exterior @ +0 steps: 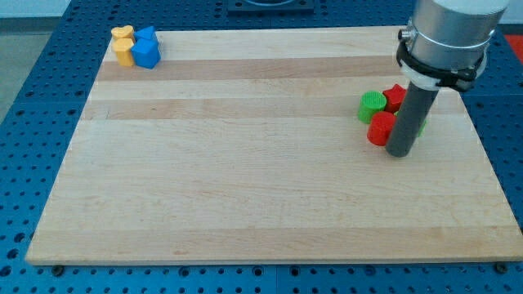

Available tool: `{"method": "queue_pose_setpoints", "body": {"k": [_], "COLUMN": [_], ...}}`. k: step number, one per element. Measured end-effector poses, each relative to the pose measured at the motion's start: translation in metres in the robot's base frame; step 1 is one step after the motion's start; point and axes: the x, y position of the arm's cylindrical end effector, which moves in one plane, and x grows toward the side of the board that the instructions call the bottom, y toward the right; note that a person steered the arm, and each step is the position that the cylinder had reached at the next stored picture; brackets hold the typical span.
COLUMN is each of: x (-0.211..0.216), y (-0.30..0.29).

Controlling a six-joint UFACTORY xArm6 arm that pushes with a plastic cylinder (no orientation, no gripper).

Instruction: Move your arm upwards

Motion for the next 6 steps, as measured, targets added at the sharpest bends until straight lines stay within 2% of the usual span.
{"method": "queue_pose_setpoints", "body": {"k": [1, 2, 3, 4, 5, 6], "x": [0.000, 0.014, 0.020, -0.011, -0.080, -0.158], "y": [-0.005, -0.056, -0.136, -0.207, -0.238, -0.229]}}
